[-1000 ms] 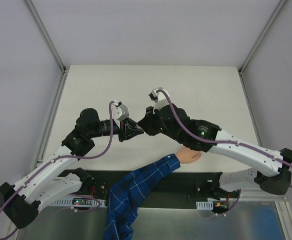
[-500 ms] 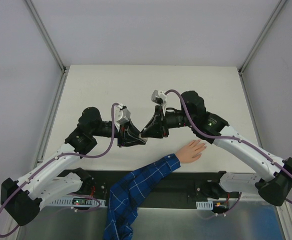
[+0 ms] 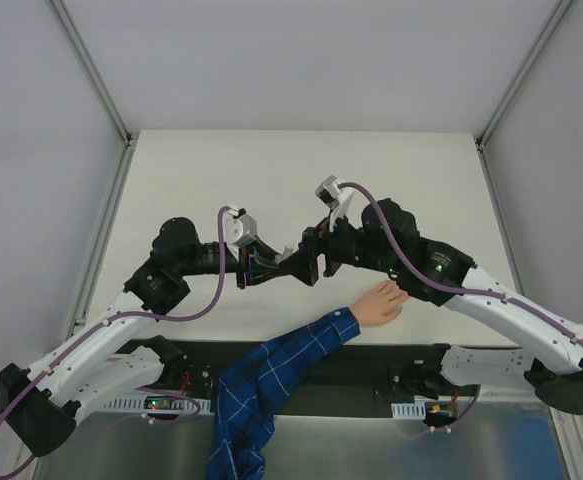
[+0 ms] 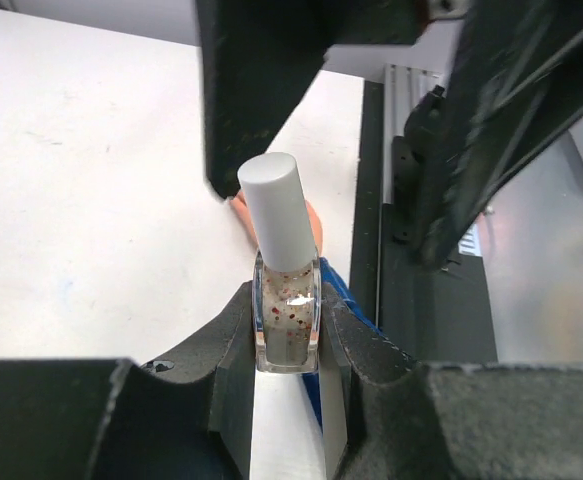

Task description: Paint the nails

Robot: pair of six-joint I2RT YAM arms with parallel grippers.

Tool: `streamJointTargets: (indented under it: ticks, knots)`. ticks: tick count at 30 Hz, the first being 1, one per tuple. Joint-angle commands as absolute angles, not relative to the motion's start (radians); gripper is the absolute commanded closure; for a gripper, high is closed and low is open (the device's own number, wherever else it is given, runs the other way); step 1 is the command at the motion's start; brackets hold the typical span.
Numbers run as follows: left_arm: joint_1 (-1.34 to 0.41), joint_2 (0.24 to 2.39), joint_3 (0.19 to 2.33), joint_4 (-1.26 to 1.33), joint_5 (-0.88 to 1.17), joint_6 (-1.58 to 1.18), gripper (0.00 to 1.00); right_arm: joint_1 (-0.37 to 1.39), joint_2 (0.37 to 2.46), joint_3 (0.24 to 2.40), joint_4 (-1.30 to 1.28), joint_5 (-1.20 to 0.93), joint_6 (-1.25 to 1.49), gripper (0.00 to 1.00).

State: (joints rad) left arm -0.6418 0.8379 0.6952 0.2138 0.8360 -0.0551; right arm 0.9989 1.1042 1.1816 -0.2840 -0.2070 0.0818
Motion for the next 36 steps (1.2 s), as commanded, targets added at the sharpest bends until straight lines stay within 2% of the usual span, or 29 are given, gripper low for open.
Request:
streamJointTargets:
  ticks: [1, 9, 15, 19, 26, 31, 32, 34, 35, 36]
  knots:
    - [-0.647, 0.811, 0.736, 0.213, 0.727, -0.011, 1.00, 1.084, 1.091, 1.278, -0.373, 0.089, 0.161, 0.27]
    - [-0.647, 0.811, 0.741, 0.193, 0.704, -0.009, 1.00, 1.155, 1.203, 1.407, -0.471, 0.265, 0.186, 0.43]
    - [-0.647, 0.810, 0.742, 0.193, 0.715, -0.009, 1.00, 1.158, 1.233, 1.425, -0.468, 0.265, 0.178, 0.49]
    - [-0.647, 0.810, 0.744, 0.193, 0.721, -0.009, 1.00, 1.158, 1.241, 1.430, -0.466, 0.239, 0.170, 0.61]
    - [-0.647, 0.813, 0.746, 0.193, 0.736, -0.009, 1.00, 1.141, 1.247, 1.420, -0.457, 0.158, 0.124, 0.67]
    - [-0.647, 0.822, 0.749, 0.193, 0.753, -0.009, 1.00, 1.104, 1.240, 1.405, -0.448, 0.098, 0.118, 0.81]
    - [-0.647, 0.822, 0.749, 0.193, 0.755, -0.011, 1.00, 1.101, 1.238, 1.401, -0.448, 0.097, 0.109, 0.87]
    - [-0.647, 0.825, 0.750, 0.193, 0.768, -0.009, 1.00, 1.098, 1.230, 1.397, -0.448, 0.101, 0.098, 0.92]
    - [-0.647, 0.827, 0.750, 0.193, 0.773, -0.009, 1.00, 1.095, 1.223, 1.396, -0.448, 0.097, 0.080, 0.99]
    - [-0.647, 0.828, 0.752, 0.193, 0.778, -0.011, 1.00, 1.091, 1.218, 1.390, -0.443, 0.094, 0.071, 0.99]
